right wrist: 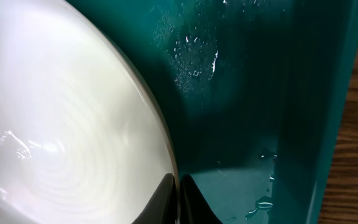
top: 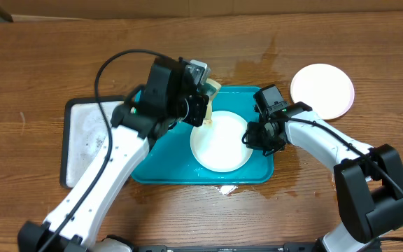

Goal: Clean dirty plates on tray and stack at the side
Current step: 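Keep scrubbing the white plate toward its upper rim with the sponge, then scrub the held white plate's center with the sponge in the left gripper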

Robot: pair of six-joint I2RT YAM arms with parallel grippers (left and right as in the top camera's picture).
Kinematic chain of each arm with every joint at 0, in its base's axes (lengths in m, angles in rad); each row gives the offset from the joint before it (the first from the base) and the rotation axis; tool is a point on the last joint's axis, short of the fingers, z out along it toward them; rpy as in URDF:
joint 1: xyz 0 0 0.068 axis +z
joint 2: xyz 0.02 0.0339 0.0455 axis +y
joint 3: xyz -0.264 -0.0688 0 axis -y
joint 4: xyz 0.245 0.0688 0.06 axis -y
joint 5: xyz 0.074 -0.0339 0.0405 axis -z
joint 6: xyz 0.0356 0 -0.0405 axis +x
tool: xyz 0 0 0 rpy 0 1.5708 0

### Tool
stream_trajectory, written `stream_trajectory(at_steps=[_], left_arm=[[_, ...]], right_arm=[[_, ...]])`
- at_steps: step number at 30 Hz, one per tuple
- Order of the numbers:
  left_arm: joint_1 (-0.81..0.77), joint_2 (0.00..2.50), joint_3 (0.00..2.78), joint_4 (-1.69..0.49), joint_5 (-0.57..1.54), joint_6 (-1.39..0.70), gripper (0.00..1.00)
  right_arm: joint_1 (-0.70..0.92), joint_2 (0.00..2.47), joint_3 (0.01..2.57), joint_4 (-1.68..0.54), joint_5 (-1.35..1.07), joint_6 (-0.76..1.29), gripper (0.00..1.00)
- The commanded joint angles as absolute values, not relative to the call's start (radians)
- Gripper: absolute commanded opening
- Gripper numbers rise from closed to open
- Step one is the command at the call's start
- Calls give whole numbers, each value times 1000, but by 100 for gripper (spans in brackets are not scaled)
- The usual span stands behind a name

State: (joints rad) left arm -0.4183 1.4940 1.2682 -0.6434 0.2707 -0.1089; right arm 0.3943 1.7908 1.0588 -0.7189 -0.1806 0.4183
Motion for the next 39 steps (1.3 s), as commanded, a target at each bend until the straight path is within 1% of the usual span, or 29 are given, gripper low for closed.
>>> stream_trajectory(at_steps=[1,5,10,13,18,27,36,39], left_arm=[[-420,1631,1311,-701,456,-4,4],[-406,1754,1315,-707,630,96,4],[-351,1881,1334,-706,826,162,4],[-319,1929,1343,-698,878,172,4],[-307,1993,1345,-696,885,180,4],[-331,2088,1345,-674,871,179,4],[-331,2128,1345,-652,654,135,4],[-329,2128,1353,-649,616,114,4]], right_arm=[[398,1791,1056,-715,-186,419,5],[398,1791,1056,-715,-185,418,5],[398,1791,1055,-715,-185,418,5],[398,1791,1055,-715,-185,418,5],[398,1791,1056,-711,-185,419,4],[398,1791,1055,-704,-185,419,4],[398,1791,1055,-704,-185,418,4],[398,1791,1055,-706,-185,419,4]])
